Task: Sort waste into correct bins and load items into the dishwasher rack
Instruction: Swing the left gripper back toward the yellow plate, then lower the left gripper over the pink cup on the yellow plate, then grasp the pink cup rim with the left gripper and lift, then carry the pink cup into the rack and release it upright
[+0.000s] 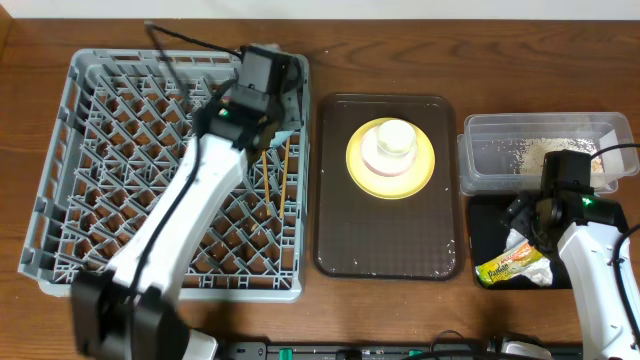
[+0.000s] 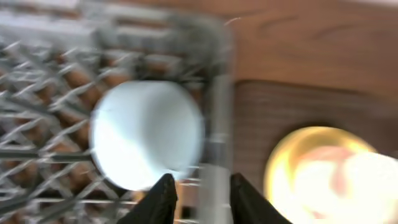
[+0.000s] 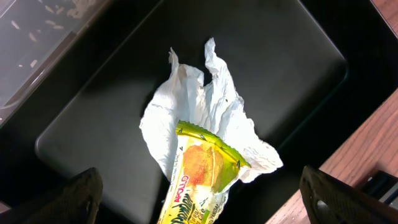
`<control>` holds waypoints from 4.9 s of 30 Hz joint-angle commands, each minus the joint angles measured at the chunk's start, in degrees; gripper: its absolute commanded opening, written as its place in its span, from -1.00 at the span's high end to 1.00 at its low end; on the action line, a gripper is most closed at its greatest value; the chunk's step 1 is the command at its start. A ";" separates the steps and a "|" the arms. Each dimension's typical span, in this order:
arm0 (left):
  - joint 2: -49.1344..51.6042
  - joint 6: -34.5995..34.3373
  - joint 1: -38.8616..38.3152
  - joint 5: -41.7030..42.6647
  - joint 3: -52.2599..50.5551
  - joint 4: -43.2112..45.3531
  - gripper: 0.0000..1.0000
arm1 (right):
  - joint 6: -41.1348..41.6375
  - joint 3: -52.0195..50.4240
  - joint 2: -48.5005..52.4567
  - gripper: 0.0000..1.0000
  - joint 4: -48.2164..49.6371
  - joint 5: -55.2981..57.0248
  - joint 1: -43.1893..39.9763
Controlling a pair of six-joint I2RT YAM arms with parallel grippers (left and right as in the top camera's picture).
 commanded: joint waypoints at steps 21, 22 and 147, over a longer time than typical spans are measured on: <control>23.45 2.14 -18.05 9.49 43.01 -32.17 0.12 | -0.22 0.70 -0.46 -0.99 -0.04 1.18 -0.42; 24.55 2.16 -18.49 9.49 42.99 -31.71 0.14 | -0.22 0.70 -0.46 -0.99 -0.04 1.18 -0.42; 16.72 30.42 26.32 89.88 -6.49 -25.53 0.88 | -0.22 0.70 -0.46 -0.97 -0.04 1.18 -0.42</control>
